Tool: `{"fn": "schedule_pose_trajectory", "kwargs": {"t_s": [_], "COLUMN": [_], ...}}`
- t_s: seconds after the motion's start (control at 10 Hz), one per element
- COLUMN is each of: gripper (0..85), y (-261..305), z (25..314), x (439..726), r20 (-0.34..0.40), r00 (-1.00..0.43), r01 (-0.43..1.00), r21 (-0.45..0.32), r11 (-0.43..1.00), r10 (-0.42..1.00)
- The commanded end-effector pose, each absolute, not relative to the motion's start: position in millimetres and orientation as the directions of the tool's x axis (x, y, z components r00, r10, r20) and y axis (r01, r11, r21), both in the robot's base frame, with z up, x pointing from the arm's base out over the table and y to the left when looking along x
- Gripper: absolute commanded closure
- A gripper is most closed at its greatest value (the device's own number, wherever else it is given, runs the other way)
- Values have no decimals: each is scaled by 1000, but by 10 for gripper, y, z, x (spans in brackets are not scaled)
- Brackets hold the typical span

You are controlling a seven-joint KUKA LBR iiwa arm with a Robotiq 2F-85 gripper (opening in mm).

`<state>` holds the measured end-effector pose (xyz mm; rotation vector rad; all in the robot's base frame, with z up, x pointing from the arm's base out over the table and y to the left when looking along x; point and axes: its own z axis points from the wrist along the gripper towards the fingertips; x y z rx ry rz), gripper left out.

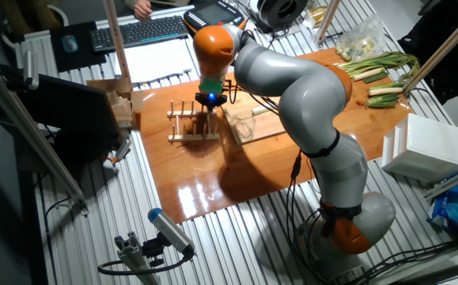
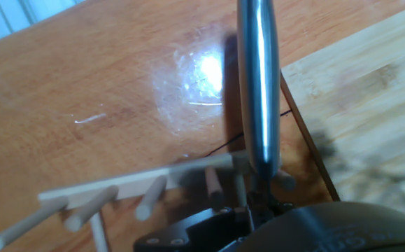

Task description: Chop the scallions

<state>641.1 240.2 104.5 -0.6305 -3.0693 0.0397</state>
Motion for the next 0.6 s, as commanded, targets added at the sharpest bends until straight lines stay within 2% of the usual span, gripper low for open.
{"fn": "schedule_pose_trajectory", "kwargs": {"t_s": [0.0,0.5], "gripper": [850,850], "y": [2427,2499], "z": [1159,1581], "x": [6421,6399], "r20": [7,6], "r00": [-917,-922], "r01": [398,386], "r21": [-28,-19], "r11": [917,922], "r10": [398,387]}}
